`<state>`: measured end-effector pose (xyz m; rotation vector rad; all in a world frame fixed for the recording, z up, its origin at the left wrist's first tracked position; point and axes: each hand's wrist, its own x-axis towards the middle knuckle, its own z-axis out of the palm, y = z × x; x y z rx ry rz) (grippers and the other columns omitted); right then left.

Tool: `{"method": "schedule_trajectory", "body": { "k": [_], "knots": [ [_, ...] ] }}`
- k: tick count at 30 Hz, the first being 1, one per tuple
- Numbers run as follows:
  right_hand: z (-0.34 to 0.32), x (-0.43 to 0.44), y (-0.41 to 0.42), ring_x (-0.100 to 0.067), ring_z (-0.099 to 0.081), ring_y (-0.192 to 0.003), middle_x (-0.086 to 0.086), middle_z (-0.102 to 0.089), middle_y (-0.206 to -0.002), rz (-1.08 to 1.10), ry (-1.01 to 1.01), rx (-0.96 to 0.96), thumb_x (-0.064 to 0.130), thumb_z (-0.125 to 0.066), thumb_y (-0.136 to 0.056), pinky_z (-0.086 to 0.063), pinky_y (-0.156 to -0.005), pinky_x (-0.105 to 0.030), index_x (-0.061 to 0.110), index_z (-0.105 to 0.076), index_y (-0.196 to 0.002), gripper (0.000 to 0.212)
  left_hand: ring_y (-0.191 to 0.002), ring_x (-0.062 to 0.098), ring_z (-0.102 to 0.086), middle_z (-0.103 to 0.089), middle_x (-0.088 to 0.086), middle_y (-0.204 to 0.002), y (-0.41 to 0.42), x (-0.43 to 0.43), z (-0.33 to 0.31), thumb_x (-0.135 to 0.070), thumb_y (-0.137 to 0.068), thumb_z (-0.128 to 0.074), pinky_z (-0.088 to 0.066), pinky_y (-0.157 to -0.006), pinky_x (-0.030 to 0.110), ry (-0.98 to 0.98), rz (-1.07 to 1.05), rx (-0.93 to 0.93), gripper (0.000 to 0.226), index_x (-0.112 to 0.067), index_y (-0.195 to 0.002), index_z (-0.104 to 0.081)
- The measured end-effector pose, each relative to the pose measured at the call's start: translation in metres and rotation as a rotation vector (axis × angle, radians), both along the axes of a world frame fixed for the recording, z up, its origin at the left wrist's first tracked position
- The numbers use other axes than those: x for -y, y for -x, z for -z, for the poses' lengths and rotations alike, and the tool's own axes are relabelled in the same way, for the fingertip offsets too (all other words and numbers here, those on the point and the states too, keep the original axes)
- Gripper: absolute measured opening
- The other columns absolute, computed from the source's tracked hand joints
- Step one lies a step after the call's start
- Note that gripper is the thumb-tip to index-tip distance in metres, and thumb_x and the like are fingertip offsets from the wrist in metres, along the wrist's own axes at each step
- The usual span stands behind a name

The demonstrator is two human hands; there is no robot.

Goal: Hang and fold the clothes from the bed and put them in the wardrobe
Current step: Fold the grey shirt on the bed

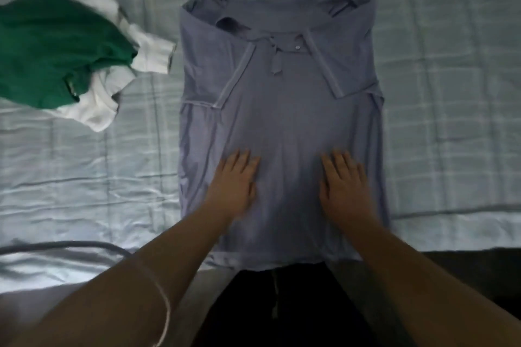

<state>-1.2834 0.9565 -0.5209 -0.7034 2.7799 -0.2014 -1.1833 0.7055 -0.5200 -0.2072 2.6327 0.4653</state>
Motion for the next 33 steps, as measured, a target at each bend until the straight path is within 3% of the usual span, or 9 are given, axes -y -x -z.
{"method": "schedule_trajectory", "body": {
  "k": [6,9,13,15,19,22,25,29,33],
  "knots": [
    [-0.004,-0.048,-0.074,-0.036,-0.043,-0.136,-0.015,-0.048,-0.148,0.132,-0.144,0.108,0.033,-0.046,-0.087,-0.034,-0.111,-0.055,0.013,-0.052,-0.141,0.058,-0.134,0.04,-0.046,-0.048,0.017,-0.149,-0.11,-0.018,-0.01,-0.036,-0.082,-0.039,-0.034,-0.111,0.055,0.017,-0.017,0.083,0.065,-0.017,-0.143,-0.051],
    [-0.013,-0.067,-0.083,-0.04,-0.046,-0.131,-0.02,-0.047,-0.145,0.22,-0.088,0.129,0.031,-0.049,-0.079,-0.038,-0.106,-0.056,0.01,-0.052,-0.137,0.062,-0.13,0.044,-0.048,-0.053,0.02,-0.142,-0.143,-0.013,-0.011,-0.031,-0.085,-0.045,-0.037,-0.11,0.053,-0.031,-0.106,-0.025,0.056,-0.013,-0.136,-0.056],
    [-0.032,-0.083,-0.078,-0.041,-0.047,-0.125,-0.018,-0.047,-0.14,0.527,0.004,0.177,0.019,-0.06,-0.08,-0.041,-0.1,-0.056,0.011,-0.049,-0.132,0.054,-0.144,0.033,-0.03,-0.039,0.01,-0.152,-0.159,-0.011,-0.029,-0.02,-0.085,-0.061,-0.024,-0.116,0.055,0.017,-0.522,-0.101,0.054,-0.019,-0.138,-0.049],
    [-0.036,-0.087,-0.072,-0.043,-0.052,-0.117,-0.024,-0.054,-0.128,0.664,0.064,0.238,0.016,-0.061,-0.078,-0.043,-0.097,-0.053,0.004,-0.052,-0.125,0.049,-0.138,0.034,-0.036,-0.034,0.012,-0.152,-0.162,-0.008,-0.032,-0.018,-0.085,-0.065,-0.033,-0.112,0.053,-0.127,-0.879,-0.048,0.066,-0.02,-0.145,-0.039],
    [-0.04,-0.089,-0.056,-0.046,-0.057,-0.109,-0.025,-0.057,-0.12,0.772,0.021,0.37,0.014,-0.062,-0.076,-0.048,-0.094,-0.051,0.001,-0.051,-0.126,0.054,-0.095,0.025,-0.064,-0.059,0.009,-0.116,-0.153,0.0,-0.042,-0.025,-0.082,-0.073,-0.057,-0.076,0.036,-0.494,-1.29,0.077,0.067,-0.013,-0.139,-0.04],
    [-0.046,-0.089,-0.046,-0.043,-0.059,-0.111,-0.027,-0.06,-0.119,0.823,-0.054,0.511,0.001,-0.063,-0.079,-0.048,-0.086,-0.04,-0.007,-0.054,-0.124,0.047,-0.061,0.017,-0.052,-0.06,0.006,-0.085,-0.146,0.002,-0.046,-0.012,-0.087,-0.073,-0.038,-0.043,0.022,-0.708,-1.357,0.272,0.04,0.003,-0.12,-0.056],
    [-0.056,-0.093,-0.044,-0.042,-0.061,-0.102,-0.024,-0.062,-0.102,0.834,-0.035,0.559,0.004,-0.06,-0.081,-0.043,-0.079,-0.037,-0.007,-0.062,-0.109,0.03,-0.065,0.016,-0.052,-0.064,0.005,-0.086,-0.149,0.013,-0.055,-0.011,-0.087,-0.072,-0.033,-0.05,0.024,-0.889,-1.472,0.276,0.033,-0.001,-0.117,-0.062],
    [-0.078,-0.105,-0.05,-0.032,-0.053,-0.08,-0.016,-0.053,-0.075,0.891,0.245,0.545,0.012,-0.053,-0.085,-0.04,-0.072,-0.04,0.004,-0.051,-0.076,0.012,-0.088,0.021,-0.064,-0.068,0.008,-0.102,-0.156,0.023,-0.081,-0.008,-0.092,-0.065,-0.054,-0.07,0.03,-1.232,-1.61,0.101,0.018,-0.008,-0.11,-0.062],
    [-0.113,-0.118,-0.06,-0.024,-0.051,-0.068,-0.013,-0.055,-0.078,0.869,0.351,0.479,0.014,-0.053,-0.093,-0.041,-0.062,-0.034,0.006,-0.054,-0.083,0.012,-0.097,0.027,-0.06,-0.065,0.011,-0.108,-0.167,0.021,-0.105,-0.015,-0.096,-0.061,-0.051,-0.077,0.036,-1.346,-1.618,0.055,0.024,-0.007,-0.118,-0.058]
  ]
}}
